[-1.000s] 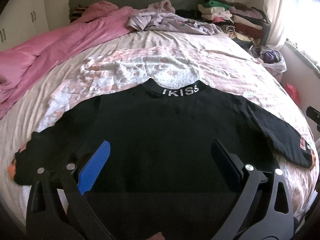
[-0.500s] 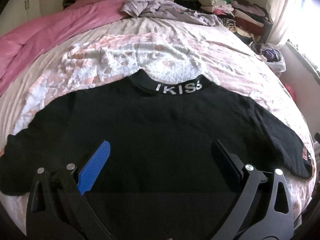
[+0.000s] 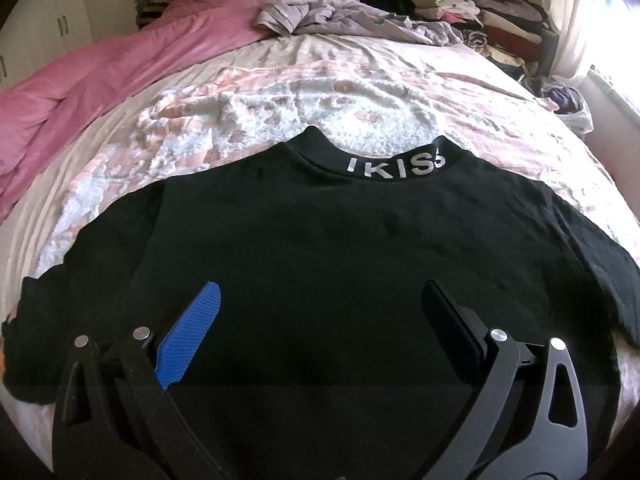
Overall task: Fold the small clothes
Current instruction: 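Move the right tool to the orange-cuffed sleeve and grasp the cuff, then carry the sleeve cuff with the right tool across the sweatshirt body and release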
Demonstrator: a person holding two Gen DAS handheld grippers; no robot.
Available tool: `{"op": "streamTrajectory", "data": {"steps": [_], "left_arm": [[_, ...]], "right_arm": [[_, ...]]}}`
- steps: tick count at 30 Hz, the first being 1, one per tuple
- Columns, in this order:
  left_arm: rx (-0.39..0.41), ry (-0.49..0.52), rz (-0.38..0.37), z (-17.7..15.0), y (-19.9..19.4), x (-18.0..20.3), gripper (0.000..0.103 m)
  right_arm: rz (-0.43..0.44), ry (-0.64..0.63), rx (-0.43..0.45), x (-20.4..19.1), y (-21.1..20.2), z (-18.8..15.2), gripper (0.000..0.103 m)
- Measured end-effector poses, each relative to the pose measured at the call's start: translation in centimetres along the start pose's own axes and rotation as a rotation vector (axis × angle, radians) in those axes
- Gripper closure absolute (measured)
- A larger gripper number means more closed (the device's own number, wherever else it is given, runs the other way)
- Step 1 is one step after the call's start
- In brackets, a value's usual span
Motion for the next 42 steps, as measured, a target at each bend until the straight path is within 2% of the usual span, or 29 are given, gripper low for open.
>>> {"op": "streamTrajectory", "data": {"steps": [3,4,5,6,7,8,10,16,19,22,25,26,27,28,29,30,34,35,38,39,41,42], "left_arm": [[0.0,0.003,-0.003,0.0,0.0,0.0,0.009],[0.001,0.006,0.0,-0.1,0.0,0.0,0.009],[0.001,0.011,0.004,-0.1,0.1,-0.1,0.009],[0.001,0.013,0.005,-0.1,0.2,0.0,0.009],[0.001,0.014,0.005,-0.2,0.2,0.0,0.009],[-0.001,0.012,0.003,-0.2,0.2,0.0,0.009],[0.001,0.007,-0.002,-0.2,0.2,0.0,0.009],[0.006,0.003,-0.009,-0.2,-0.2,0.0,0.009],[0.011,0.006,-0.008,-0.2,-0.6,-0.4,0.009],[0.017,0.007,-0.009,-0.2,-1.0,-0.7,0.009],[0.023,0.008,-0.014,-0.2,-1.3,-1.1,0.009],[0.025,0.011,-0.013,-0.2,-1.4,-1.2,0.009],[0.025,0.012,-0.009,-0.2,-1.4,-1.3,0.009],[0.023,0.011,-0.008,-0.2,-1.4,-1.4,0.009],[0.02,0.007,-0.01,-0.3,-1.3,-1.5,0.009],[0.016,0.004,-0.014,-0.3,-1.3,-1.6,0.009],[-0.001,0.007,-0.019,-0.7,-0.9,-1.4,0.009],[-0.009,0.011,-0.025,-1.0,-0.9,-1.1,0.009],[-0.016,0.035,-0.043,-1.8,-1.1,0.0,0.009],[-0.016,0.042,-0.046,-2.0,-1.1,0.3,0.009],[-0.018,0.052,-0.058,-2.3,-1.3,1.0,0.009],[-0.018,0.058,-0.064,-2.5,-1.5,1.5,0.009]], "right_arm": [[0.023,0.012,-0.008,0.1,0.2,-0.4,0.005],[0.036,0.016,-0.019,0.1,0.4,-0.5,0.018],[0.048,0.021,-0.031,0.0,0.5,-0.7,0.042],[0.059,0.023,-0.034,-0.1,0.4,-0.8,0.05],[0.082,0.012,-0.023,-0.4,0.0,-0.7,0.064],[0.115,0.004,-0.015,-0.9,-0.5,-0.6,0.083],[0.229,-0.017,0.016,-2.7,-2.4,-0.3,0.103],[0.473,-0.183,0.092,-10.5,-8.9,-0.5,0.103],[0.526,-0.263,0.124,-14.0,-11.4,-0.9,0.103],[0.491,-0.299,0.166,-14.9,-12.5,-0.8,0.103],[0.423,-0.264,0.138,-13.1,-10.7,-0.3,0.102],[0.395,-0.242,0.136,-12.0,-10.2,-0.3,0.09],[0.326,-0.209,0.13,-10.2,-9.0,-0.1,0.076],[0.26,-0.196,0.132,-8.7,-8.2,0.0,0.04],[0.194,-0.191,0.14,-7.3,-7.5,0.1,0.026],[0.133,-0.179,0.143,-5.6,-6.7,0.1,0.026],[0.021,-0.112,0.082,-0.6,-3.7,-0.8,0.026],[0.008,-0.1,0.064,0.2,-3.1,-1.0,0.021],[0.025,-0.093,-0.017,1.1,-0.7,-2.0,0.021],[0.052,-0.086,-0.046,1.0,0.0,-2.6,0.026],[0.078,-0.103,-0.062,0.4,0.7,-3.2,0.059],[0.099,-0.13,-0.048,-0.3,0.2,-3.3,0.064]]}}
Point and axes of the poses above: each gripper's, at about its wrist camera, not at the fingertips, and y roughly the way its jaws point, x to its right, z to its top, the point moved 8 cm from there along y, roughly the way its jaws point
